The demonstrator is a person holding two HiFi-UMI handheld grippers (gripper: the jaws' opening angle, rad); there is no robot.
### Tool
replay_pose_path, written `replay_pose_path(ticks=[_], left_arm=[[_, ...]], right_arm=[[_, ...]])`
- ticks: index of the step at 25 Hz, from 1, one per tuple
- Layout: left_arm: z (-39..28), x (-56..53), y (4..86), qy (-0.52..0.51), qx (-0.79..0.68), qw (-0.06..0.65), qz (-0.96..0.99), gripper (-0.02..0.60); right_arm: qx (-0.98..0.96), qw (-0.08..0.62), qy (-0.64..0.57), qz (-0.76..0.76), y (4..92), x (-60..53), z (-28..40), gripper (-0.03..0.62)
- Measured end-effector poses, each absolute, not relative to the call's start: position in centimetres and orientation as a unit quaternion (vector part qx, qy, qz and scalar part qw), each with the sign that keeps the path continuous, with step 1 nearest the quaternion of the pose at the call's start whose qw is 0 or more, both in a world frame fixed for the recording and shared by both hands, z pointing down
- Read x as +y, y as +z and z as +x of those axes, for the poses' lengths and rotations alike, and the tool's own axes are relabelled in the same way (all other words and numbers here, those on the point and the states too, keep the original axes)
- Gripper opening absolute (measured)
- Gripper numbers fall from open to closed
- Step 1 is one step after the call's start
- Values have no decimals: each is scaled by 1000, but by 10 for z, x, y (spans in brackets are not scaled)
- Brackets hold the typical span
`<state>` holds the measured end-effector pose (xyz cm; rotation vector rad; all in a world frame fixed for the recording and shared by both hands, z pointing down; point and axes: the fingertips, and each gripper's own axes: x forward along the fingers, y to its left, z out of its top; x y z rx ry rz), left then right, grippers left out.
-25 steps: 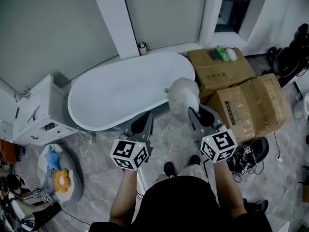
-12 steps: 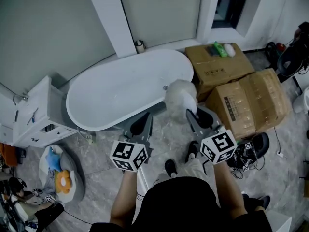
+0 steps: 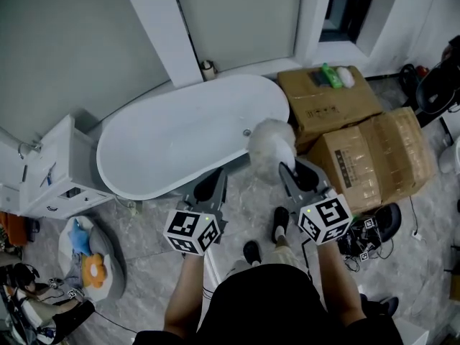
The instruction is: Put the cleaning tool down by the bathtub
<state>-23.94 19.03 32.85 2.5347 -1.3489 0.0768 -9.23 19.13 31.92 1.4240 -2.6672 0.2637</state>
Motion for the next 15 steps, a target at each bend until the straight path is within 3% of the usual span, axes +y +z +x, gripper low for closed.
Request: replay_pose_path(ticks=[15], left_arm=[[-184, 91, 309, 27, -481, 118, 868, -2]], right_arm=[[-893, 48, 74, 442, 301, 86, -45, 92]])
